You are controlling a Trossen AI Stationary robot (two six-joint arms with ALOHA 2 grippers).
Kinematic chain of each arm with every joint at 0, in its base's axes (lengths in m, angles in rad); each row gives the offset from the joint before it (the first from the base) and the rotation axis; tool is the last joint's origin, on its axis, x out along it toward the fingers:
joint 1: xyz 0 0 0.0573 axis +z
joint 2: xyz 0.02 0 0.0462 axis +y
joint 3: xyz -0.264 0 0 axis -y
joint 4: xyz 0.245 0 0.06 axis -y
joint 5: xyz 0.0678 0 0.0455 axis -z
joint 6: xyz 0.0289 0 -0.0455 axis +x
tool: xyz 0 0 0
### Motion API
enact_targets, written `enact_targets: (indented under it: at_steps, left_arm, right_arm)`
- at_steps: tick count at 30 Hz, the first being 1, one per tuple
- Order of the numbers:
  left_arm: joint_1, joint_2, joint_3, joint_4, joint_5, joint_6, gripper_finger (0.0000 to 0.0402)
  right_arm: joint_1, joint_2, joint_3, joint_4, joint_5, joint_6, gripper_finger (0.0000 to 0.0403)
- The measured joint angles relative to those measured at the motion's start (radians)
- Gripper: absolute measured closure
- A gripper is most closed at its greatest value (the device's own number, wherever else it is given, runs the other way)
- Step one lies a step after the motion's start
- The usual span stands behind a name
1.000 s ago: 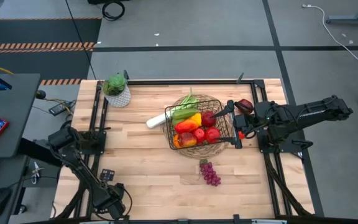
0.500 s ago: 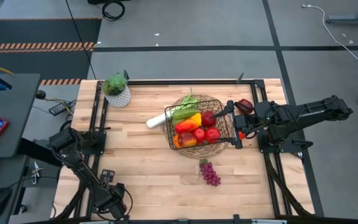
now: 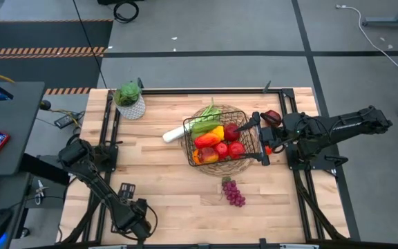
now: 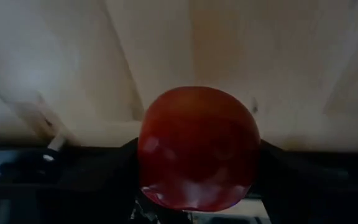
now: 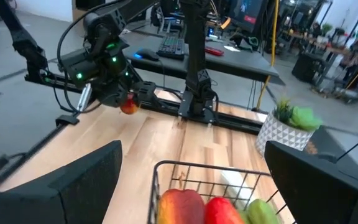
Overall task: Build produce basket
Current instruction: Put the apple into the wire basket
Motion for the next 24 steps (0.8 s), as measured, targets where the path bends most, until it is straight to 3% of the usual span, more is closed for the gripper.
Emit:
enact_targets:
  at_steps: [8, 17, 24]
  left_arm:
    - [0.028, 0.0, 0.0, 0.018, -0.112, -0.035, 0.0063]
    - [0.055, -0.001, -0.005, 0.025, -0.125, -0.027, 0.0056]
    - [0.082, -0.001, -0.005, 0.206, -0.161, -0.112, 0.0056]
  right_arm:
    - [0.0, 0.0, 0.0, -0.004, 0.0, 0.056, 0.0003]
    - [0.0, 0.0, 0.0, -0.005, 0.0, 0.09, 0.0003]
    - [0.0, 0.0, 0.0, -0.005, 0.0, 0.09, 0.0003]
